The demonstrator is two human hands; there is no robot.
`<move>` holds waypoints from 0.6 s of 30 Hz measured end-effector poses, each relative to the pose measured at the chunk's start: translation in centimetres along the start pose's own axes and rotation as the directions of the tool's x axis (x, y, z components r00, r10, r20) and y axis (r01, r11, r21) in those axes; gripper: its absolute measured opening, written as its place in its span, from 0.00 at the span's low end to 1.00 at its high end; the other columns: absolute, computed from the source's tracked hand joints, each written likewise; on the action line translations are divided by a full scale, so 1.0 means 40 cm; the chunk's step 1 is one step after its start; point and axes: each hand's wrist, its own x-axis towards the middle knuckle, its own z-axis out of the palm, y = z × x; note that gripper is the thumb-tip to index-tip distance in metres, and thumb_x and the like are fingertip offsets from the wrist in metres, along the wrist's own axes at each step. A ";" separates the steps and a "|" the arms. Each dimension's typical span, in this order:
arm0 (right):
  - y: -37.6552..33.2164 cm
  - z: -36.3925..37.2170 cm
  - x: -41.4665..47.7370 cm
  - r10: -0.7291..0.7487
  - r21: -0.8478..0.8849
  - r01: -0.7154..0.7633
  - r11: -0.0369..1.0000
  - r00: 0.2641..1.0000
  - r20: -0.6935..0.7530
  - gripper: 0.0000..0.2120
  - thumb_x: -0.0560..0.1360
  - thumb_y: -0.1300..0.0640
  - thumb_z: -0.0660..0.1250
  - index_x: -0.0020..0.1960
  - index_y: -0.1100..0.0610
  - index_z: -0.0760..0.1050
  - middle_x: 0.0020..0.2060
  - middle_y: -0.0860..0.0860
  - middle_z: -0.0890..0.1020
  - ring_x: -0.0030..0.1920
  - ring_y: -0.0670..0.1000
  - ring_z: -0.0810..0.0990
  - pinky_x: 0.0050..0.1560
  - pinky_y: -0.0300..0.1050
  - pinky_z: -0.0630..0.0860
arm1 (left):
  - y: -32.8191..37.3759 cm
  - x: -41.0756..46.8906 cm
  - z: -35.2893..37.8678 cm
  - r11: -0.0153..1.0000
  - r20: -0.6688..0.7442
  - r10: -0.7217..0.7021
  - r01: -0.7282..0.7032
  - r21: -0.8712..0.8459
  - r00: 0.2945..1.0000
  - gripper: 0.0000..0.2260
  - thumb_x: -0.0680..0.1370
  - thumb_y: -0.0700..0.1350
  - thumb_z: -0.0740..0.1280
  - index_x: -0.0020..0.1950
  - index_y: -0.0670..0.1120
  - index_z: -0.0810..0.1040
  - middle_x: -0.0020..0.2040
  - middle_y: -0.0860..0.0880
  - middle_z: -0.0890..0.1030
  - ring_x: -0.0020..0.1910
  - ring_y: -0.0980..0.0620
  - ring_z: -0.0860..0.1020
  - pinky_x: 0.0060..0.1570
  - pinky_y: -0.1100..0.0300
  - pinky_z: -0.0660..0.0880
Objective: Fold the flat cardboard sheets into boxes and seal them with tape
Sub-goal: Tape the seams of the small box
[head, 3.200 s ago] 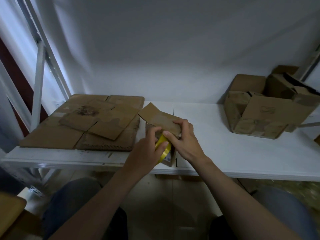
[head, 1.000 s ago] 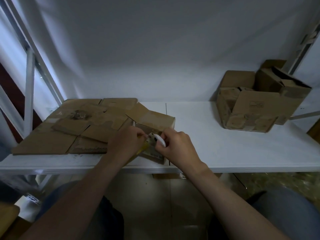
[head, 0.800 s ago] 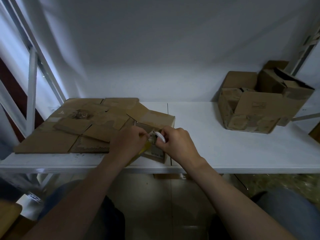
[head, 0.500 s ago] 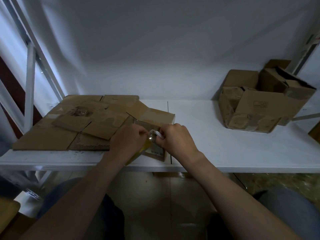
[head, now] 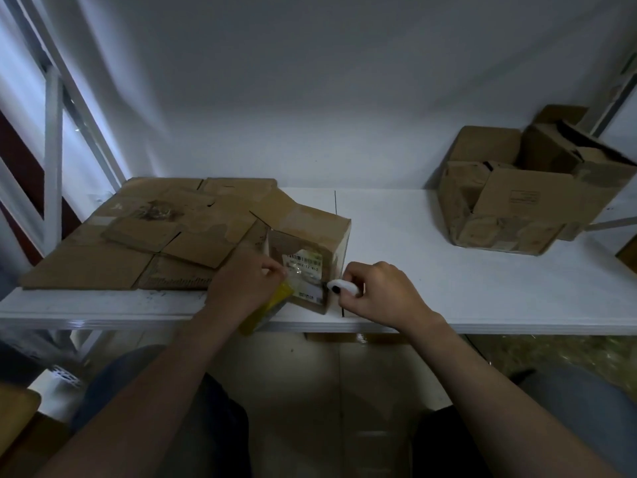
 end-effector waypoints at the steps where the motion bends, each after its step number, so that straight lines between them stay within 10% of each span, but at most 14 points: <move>1: 0.018 0.000 -0.009 0.013 -0.033 -0.012 0.999 0.999 0.032 0.09 0.73 0.43 0.67 0.42 0.49 0.78 0.34 0.45 0.80 0.34 0.47 0.75 0.33 0.44 0.71 | -0.004 -0.004 0.002 1.000 0.002 -0.006 0.006 -0.009 1.000 0.11 0.82 0.57 0.64 0.59 0.57 0.83 0.59 0.54 0.82 0.43 0.60 0.71 0.38 0.61 0.66; 14: 0.180 0.122 -0.045 0.429 -0.370 -0.392 0.842 0.903 0.021 0.09 0.79 0.52 0.68 0.55 0.54 0.83 0.47 0.54 0.83 0.47 0.56 0.82 0.43 0.45 0.76 | -0.027 -0.036 0.016 0.981 0.051 -0.110 0.117 -0.154 0.993 0.12 0.82 0.57 0.65 0.61 0.55 0.82 0.63 0.51 0.80 0.52 0.54 0.73 0.51 0.56 0.70; 18: 0.128 0.088 -0.026 0.279 -0.109 -0.288 0.951 0.956 -0.090 0.16 0.80 0.47 0.67 0.64 0.52 0.81 0.55 0.52 0.83 0.52 0.55 0.82 0.51 0.49 0.80 | -0.038 -0.043 0.009 0.982 0.050 -0.118 0.124 -0.144 0.992 0.13 0.81 0.58 0.65 0.61 0.55 0.82 0.65 0.50 0.79 0.55 0.50 0.74 0.53 0.54 0.72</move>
